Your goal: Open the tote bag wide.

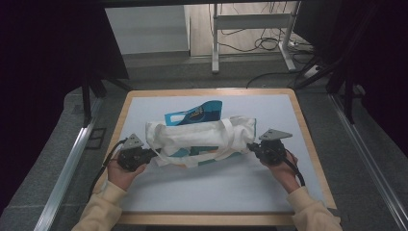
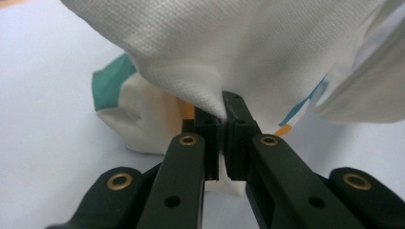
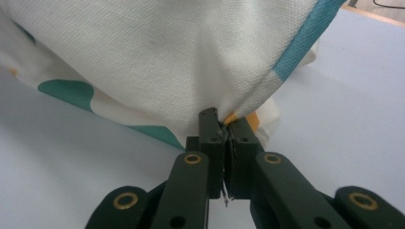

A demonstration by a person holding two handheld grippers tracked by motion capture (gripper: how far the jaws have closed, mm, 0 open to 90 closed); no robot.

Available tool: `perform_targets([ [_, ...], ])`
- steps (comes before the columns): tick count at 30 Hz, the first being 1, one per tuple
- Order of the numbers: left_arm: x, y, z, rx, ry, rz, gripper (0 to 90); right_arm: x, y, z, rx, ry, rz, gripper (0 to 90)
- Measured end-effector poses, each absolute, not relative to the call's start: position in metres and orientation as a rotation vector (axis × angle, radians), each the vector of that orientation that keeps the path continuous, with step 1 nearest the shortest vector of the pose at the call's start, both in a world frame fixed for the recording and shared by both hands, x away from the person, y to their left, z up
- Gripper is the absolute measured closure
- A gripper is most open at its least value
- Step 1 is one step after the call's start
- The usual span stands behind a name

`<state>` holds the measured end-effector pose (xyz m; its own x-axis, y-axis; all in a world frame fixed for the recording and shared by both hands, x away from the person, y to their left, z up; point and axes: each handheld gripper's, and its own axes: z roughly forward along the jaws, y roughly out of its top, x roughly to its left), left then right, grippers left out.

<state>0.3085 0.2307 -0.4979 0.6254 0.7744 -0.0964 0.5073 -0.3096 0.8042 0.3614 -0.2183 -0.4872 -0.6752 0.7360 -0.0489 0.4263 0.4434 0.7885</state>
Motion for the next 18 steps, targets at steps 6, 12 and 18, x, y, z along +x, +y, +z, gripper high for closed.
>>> perform_targets([
  [6,0.315,0.227,-0.510,2.030,1.031,0.375,86.7,0.363,-0.217,-0.498,1.000,2.342,1.068,86.2],
  [12,0.327,0.225,-0.526,2.057,1.062,0.322,86.7,0.366,-0.216,-0.507,1.020,2.364,1.049,86.1],
  [18,0.329,0.225,-0.532,2.057,1.065,0.318,86.9,0.368,-0.215,-0.516,1.046,2.382,1.030,86.1],
])
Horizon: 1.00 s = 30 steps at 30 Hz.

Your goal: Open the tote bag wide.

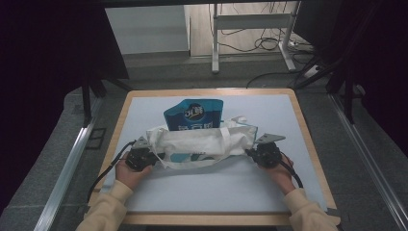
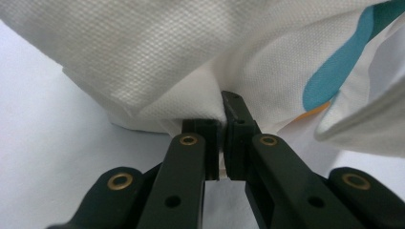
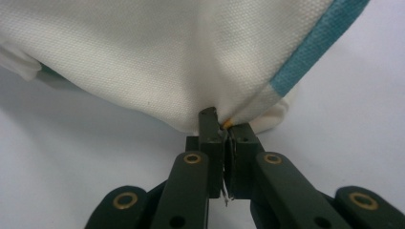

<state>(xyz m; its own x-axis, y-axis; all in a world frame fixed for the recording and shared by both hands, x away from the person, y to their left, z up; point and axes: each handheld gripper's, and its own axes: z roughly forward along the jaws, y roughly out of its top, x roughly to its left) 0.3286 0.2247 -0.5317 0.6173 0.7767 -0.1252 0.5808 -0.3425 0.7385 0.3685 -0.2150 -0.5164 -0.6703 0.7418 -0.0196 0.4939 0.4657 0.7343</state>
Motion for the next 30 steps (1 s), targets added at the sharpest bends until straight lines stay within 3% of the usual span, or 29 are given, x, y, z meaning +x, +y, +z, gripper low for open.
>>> perform_targets([
  [10,0.324,0.228,-0.528,2.033,1.064,0.351,84.1,0.367,-0.219,-0.518,1.074,2.367,1.080,82.9],
  [11,0.322,0.230,-0.526,2.026,1.063,0.363,80.9,0.367,-0.221,-0.517,1.084,2.364,1.087,78.9],
  [12,0.320,0.233,-0.523,2.014,1.060,0.370,70.6,0.366,-0.224,-0.514,1.080,2.347,1.091,67.9],
  [13,0.320,0.233,-0.523,2.014,1.060,0.370,67.2,0.366,-0.224,-0.514,1.080,2.347,1.091,67.9],
  [14,0.314,0.237,-0.517,1.977,1.062,0.394,61.4,0.364,-0.228,-0.509,1.092,2.319,1.112,58.3],
  [15,0.314,0.237,-0.517,1.977,1.062,0.394,55.9,0.364,-0.228,-0.509,1.092,2.319,1.112,58.3],
  [16,0.308,0.245,-0.508,1.928,1.071,0.386,49.7,0.360,-0.232,-0.502,1.106,2.275,1.140,52.5],
  [19,0.299,0.258,-0.495,1.866,1.084,0.400,44.4,0.353,-0.238,-0.489,1.106,2.210,1.181,46.0],
  [23,0.292,0.266,-0.478,1.805,1.083,0.432,49.7,0.348,-0.243,-0.473,1.105,2.154,1.236,45.6],
  [24,0.291,0.268,-0.472,1.790,1.083,0.443,59.2,0.346,-0.246,-0.461,1.093,2.120,1.266,51.9],
  [25,0.291,0.269,-0.465,1.778,1.083,0.453,59.2,0.346,-0.246,-0.461,1.093,2.120,1.266,51.9],
  [26,0.294,0.271,-0.452,1.772,1.076,0.440,77.6,0.347,-0.246,-0.449,1.082,2.101,1.302,62.9],
  [28,0.297,0.270,-0.446,1.774,1.067,0.435,86.2,0.351,-0.243,-0.437,1.062,2.110,1.312,72.2],
  [29,0.300,0.268,-0.440,1.775,1.054,0.438,86.2,0.351,-0.243,-0.437,1.062,2.110,1.312,72.2],
  [30,0.303,0.266,-0.434,1.778,1.044,0.442,89.4,0.358,-0.236,-0.426,1.025,2.133,1.317,80.8],
])
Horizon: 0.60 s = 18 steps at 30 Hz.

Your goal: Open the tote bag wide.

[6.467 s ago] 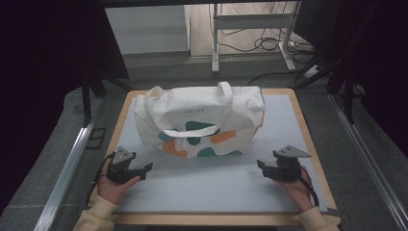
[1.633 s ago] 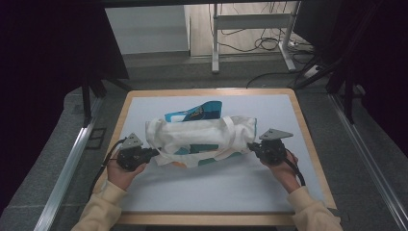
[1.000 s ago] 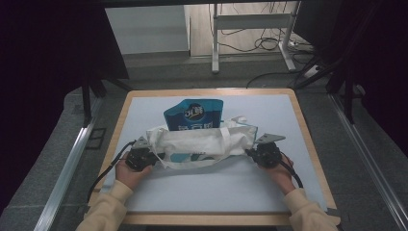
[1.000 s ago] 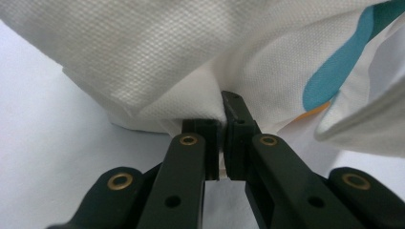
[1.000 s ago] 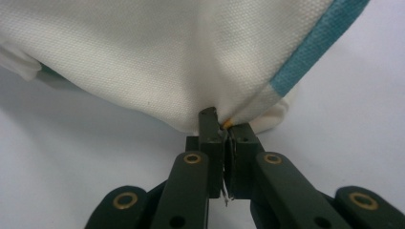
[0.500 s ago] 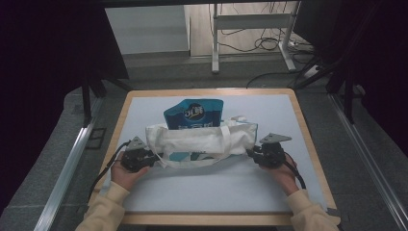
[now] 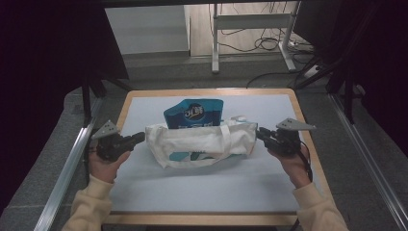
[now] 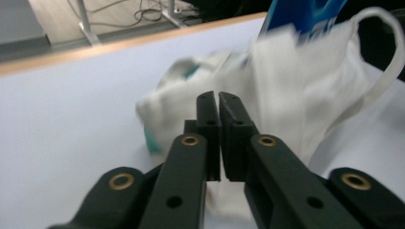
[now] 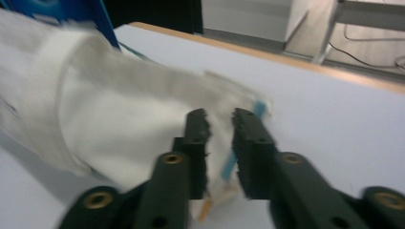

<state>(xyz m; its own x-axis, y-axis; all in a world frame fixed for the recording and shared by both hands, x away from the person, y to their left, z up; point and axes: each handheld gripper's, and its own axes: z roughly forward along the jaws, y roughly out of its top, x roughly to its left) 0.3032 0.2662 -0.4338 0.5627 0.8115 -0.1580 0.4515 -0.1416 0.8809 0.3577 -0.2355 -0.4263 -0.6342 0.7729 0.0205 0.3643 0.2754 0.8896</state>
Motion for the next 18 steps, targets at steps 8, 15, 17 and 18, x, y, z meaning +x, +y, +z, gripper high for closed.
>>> perform_targets([
  [8,0.356,0.241,-0.411,1.818,1.022,0.403,90.0,0.394,-0.189,-0.403,0.946,2.226,1.288,88.3],
  [15,0.371,0.234,-0.426,1.861,1.032,0.284,90.0,0.406,-0.163,-0.413,0.899,2.305,1.234,88.8],
  [17,0.369,0.233,-0.434,1.886,1.031,0.269,90.0,0.405,-0.162,-0.416,0.896,2.313,1.229,88.8],
  [18,0.366,0.234,-0.441,1.881,1.039,0.246,90.0,0.403,-0.163,-0.421,0.901,2.332,1.228,88.9],
])
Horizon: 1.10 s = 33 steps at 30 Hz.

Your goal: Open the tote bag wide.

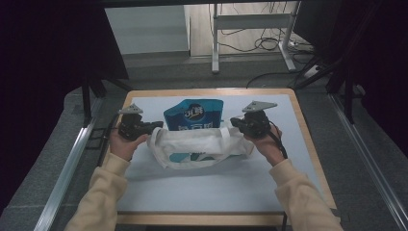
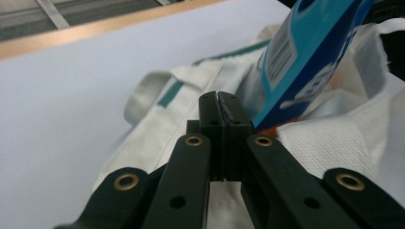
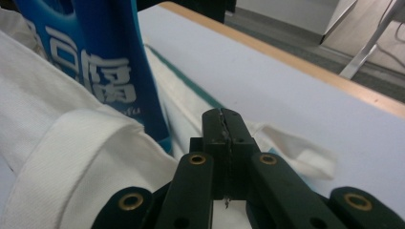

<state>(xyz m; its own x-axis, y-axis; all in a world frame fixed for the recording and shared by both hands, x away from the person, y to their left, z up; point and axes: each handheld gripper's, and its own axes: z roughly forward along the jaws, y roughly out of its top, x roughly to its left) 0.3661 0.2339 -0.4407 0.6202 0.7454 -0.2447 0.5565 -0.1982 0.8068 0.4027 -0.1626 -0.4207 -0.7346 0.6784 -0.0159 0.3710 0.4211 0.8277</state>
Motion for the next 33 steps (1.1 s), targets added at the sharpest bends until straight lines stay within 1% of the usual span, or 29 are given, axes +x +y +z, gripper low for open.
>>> perform_targets([
  [9,0.347,0.233,-0.459,1.898,1.034,0.217,90.0,0.386,-0.168,-0.439,0.910,2.372,1.219,88.8],
  [12,0.335,0.233,-0.466,1.915,1.029,0.210,90.0,0.374,-0.169,-0.444,0.891,2.384,1.241,88.9],
  [17,0.324,0.231,-0.475,1.943,1.019,0.207,90.0,0.362,-0.168,-0.453,0.870,2.409,1.236,88.8],
  [18,0.321,0.230,-0.476,1.955,1.017,0.225,90.0,0.359,-0.168,-0.459,0.871,2.423,1.225,88.8],
  [23,0.318,0.227,-0.485,1.961,1.029,0.218,90.0,0.357,-0.170,-0.473,0.898,2.441,1.219,88.9],
  [27,0.318,0.223,-0.496,1.989,1.054,0.204,90.0,0.353,-0.168,-0.497,0.917,2.476,1.191,88.9],
  [33,0.316,0.213,-0.505,2.045,1.046,0.241,90.0,0.349,-0.168,-0.512,0.922,2.508,1.135,89.0],
])
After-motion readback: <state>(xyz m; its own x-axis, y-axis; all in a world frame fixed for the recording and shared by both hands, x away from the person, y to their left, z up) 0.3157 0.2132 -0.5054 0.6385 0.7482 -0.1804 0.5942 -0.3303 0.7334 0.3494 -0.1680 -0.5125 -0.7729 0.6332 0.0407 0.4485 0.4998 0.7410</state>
